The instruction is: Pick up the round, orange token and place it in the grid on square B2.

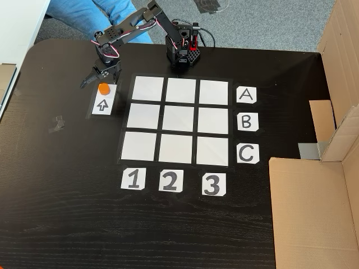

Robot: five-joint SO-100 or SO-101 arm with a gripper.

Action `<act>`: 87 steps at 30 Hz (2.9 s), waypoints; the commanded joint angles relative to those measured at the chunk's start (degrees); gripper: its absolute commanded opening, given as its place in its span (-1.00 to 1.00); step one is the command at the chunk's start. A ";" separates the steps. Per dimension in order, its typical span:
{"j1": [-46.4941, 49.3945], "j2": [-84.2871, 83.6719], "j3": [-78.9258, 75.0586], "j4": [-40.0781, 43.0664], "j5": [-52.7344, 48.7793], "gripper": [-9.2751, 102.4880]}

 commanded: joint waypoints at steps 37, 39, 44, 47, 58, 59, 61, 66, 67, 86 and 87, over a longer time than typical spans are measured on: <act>1.85 -1.49 -8.00 -1.32 -5.45 -0.85; 1.05 2.64 -7.29 -0.79 -5.36 -0.85; -3.43 13.54 -5.27 1.14 -4.83 -0.85; -6.77 19.51 -2.20 1.58 -3.96 -0.85; -25.84 39.02 2.46 5.10 0.53 -0.85; -28.21 40.43 2.55 5.80 1.41 -0.85; -32.70 43.07 3.16 6.42 3.16 -0.85; -42.01 47.72 7.12 7.56 6.06 -0.85; -43.33 48.25 8.44 7.56 6.94 -0.85; -51.94 41.40 30.32 -4.39 13.89 -0.85; -52.21 40.78 31.11 -5.63 14.50 -0.85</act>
